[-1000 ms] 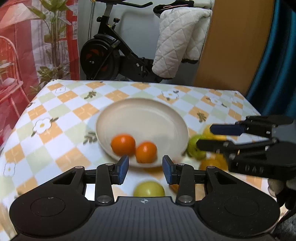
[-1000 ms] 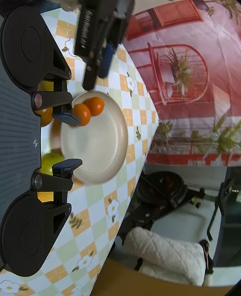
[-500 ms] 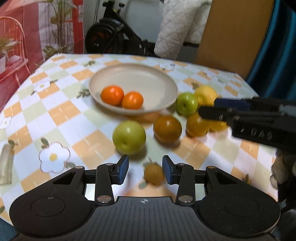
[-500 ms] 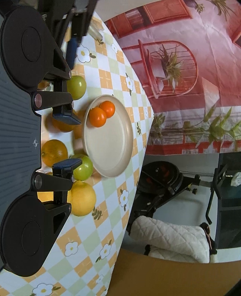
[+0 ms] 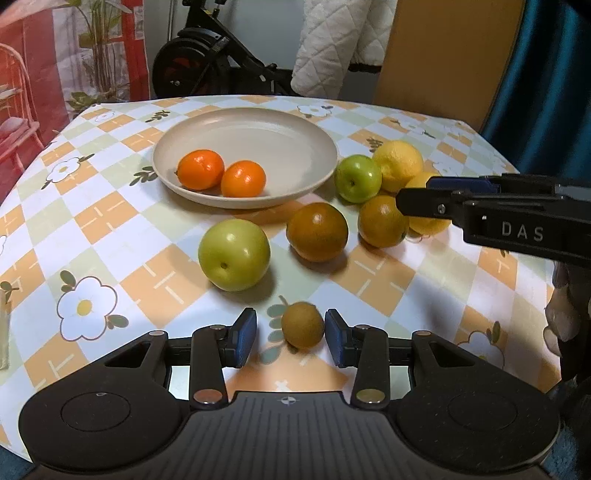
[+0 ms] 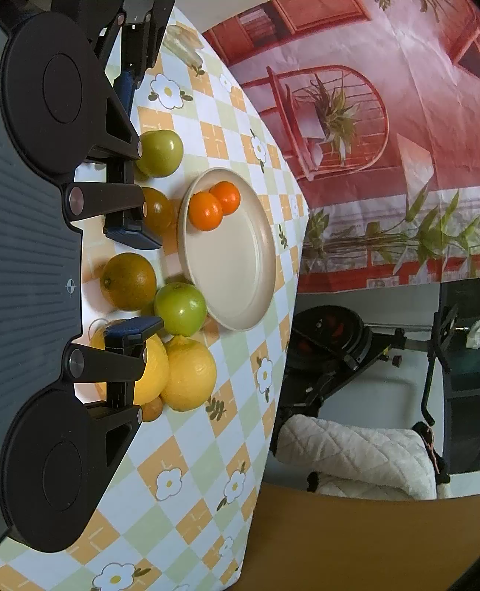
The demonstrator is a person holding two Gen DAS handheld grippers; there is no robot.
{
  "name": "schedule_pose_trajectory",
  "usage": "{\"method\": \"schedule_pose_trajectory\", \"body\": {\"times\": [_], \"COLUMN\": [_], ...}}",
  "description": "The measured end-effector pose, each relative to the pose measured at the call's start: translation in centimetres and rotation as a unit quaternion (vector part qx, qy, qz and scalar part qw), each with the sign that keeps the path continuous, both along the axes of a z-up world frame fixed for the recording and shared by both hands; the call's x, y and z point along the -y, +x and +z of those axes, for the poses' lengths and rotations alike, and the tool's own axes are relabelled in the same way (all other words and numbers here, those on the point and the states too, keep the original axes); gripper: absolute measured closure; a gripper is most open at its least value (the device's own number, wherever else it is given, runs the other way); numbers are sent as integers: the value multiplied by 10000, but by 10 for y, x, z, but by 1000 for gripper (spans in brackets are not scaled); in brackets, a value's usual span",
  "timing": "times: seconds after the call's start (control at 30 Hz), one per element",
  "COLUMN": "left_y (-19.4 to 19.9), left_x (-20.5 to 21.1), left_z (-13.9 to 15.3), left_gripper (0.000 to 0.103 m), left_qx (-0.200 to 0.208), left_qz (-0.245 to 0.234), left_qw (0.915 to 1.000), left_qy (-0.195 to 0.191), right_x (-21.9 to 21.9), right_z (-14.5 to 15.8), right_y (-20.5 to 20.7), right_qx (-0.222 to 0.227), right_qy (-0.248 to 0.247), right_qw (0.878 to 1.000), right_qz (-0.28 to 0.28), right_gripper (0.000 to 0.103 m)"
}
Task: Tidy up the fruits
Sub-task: 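Lower the left tool onto the brown kiwi fruit and grasp it, then lift the brown kiwi fruit with the left gripper and hold it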
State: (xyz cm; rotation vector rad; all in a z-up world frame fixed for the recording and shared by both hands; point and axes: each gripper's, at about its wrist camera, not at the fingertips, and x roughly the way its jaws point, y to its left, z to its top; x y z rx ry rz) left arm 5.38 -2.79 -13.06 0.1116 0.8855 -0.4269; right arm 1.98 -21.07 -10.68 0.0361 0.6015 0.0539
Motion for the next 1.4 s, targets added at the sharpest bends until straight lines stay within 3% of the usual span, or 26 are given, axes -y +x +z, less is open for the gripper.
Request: {"method": "schedule_pose_trajectory", "body": {"times": [0.23, 0.63, 0.7, 0.83, 0.9, 1.4], "left_y": [1, 2, 2, 0, -1, 23], "left_x": [3, 4, 4, 4, 4, -6], "left_z": [-3, -3, -3, -1, 2, 55], "left_gripper": [66, 67, 75, 75, 75, 75], "left_qx": [72, 159, 164, 223, 272, 1098], "left_qz": [-58, -133, -147, -204, -214, 310], "left_qw": [9999, 9998, 9997, 9995, 9994, 9928], "left_qy": [87, 62, 53, -16, -63, -354], "right_x": [5, 5, 6, 8, 10, 66], "right_z": [-3, 0, 1, 3, 5, 10], "right_y": [0, -2, -3, -5, -6, 7], "right_qx": [-21, 43, 59, 122, 138, 30], "right_qy": [37, 17, 24, 32, 28, -412], "right_qw": [10000, 10000, 10000, 9999, 9999, 9977], "right_qz": [-58, -66, -67, -72, -70, -533], "right_gripper": [66, 66, 66, 66, 71, 79]}}
